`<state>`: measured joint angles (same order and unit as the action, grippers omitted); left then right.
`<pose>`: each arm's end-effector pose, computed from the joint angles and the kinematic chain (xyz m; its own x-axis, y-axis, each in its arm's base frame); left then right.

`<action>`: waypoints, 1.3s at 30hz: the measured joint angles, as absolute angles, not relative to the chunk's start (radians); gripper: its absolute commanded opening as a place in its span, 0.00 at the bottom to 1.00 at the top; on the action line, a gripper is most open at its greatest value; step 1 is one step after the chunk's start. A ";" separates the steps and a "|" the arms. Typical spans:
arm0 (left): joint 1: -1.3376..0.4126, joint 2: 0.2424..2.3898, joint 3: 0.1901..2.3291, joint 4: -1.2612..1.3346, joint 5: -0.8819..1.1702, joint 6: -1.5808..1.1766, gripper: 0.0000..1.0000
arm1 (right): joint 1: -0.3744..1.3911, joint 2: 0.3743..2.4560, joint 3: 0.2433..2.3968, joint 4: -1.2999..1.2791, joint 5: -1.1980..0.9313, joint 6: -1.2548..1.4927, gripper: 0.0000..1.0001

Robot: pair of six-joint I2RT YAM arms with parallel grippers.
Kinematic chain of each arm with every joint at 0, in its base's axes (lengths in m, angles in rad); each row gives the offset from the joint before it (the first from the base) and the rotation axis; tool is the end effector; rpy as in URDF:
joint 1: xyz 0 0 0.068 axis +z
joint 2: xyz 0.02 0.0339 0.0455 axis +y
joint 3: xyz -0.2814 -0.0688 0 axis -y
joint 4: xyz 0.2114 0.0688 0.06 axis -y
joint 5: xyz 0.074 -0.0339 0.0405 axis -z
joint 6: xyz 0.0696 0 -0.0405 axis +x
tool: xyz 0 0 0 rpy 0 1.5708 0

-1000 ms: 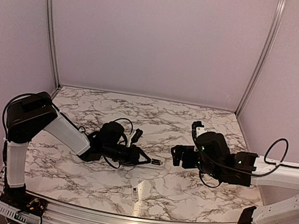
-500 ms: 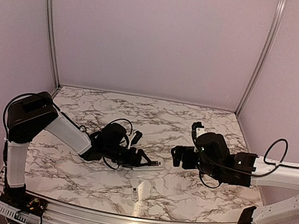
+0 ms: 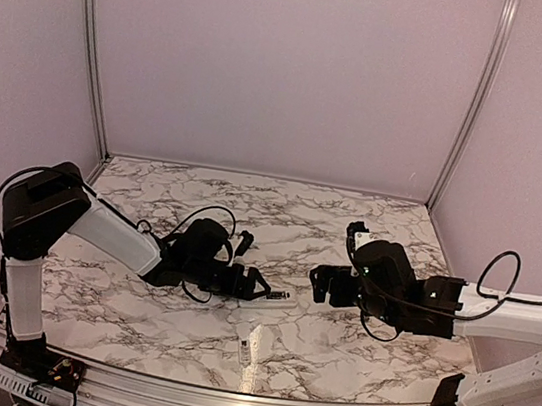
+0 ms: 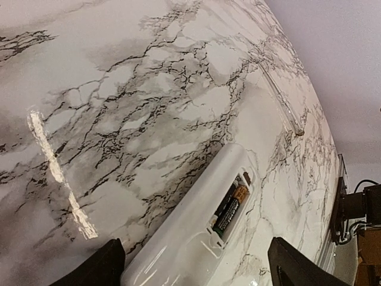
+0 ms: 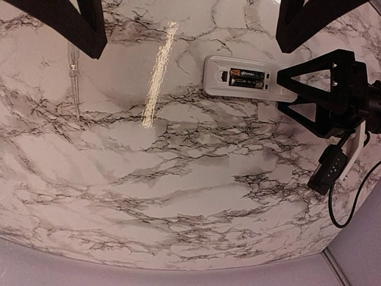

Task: Unload the batteries from the remote control

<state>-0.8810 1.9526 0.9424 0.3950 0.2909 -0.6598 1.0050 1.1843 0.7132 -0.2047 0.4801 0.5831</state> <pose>0.2410 -0.3235 0.1463 -0.8345 0.0888 -0.5438 0.4765 0.6118 -0.6314 0.1533 0.1815 0.2468 -0.5858 -0.0115 -0.8104 -0.2791 0.9416 0.1884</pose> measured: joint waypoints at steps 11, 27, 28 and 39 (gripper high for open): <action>-0.881 1.856 0.927 0.328 0.149 -0.574 0.93 | 0.988 1.201 0.713 -0.237 0.481 0.584 0.97; -0.881 1.626 0.777 0.330 -0.024 -0.485 0.95 | 0.801 1.239 0.650 -0.330 0.491 0.643 0.88; -0.881 1.618 0.769 0.334 -0.027 -0.483 0.95 | 0.792 1.245 0.639 -0.326 0.483 0.645 0.88; -0.881 1.538 0.725 0.346 -0.054 -0.462 0.94 | 0.732 1.349 0.570 -0.256 0.455 0.680 0.80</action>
<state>-0.8810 1.5383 0.7254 0.3462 -0.0544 -0.4618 0.7319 1.3495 0.5701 -0.2558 0.4553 0.6796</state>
